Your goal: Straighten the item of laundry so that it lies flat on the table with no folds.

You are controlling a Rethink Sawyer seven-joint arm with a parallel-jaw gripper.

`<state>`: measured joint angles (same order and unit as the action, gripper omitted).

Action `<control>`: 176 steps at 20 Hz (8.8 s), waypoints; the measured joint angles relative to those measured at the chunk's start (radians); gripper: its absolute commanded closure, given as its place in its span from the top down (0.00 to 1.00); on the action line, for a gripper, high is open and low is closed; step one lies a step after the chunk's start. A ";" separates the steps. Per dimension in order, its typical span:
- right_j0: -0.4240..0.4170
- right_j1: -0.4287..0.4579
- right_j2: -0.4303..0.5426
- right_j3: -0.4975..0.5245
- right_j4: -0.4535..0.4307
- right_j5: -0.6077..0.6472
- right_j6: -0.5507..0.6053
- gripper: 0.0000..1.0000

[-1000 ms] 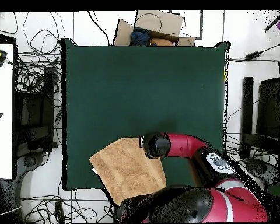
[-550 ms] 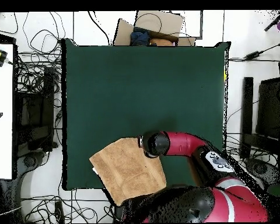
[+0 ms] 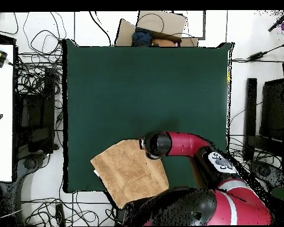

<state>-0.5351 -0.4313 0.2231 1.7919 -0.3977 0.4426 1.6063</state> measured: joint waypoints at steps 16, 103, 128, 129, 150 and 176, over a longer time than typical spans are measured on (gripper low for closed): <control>0.000 0.038 0.039 -0.111 -0.001 0.226 0.000 0.00; 0.045 0.029 0.040 -0.195 -0.025 -0.045 0.000 0.00; 0.084 0.063 0.038 -0.334 -0.017 0.284 0.000 0.00; 0.083 0.067 0.038 -0.341 -0.017 0.305 0.000 0.00; 0.044 0.081 0.042 -0.356 -0.017 0.371 0.000 0.00; 0.066 0.102 0.067 -0.432 -0.076 0.441 -0.013 0.00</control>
<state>-0.4693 -0.3294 0.2902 1.3599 -0.4734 0.8840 1.5937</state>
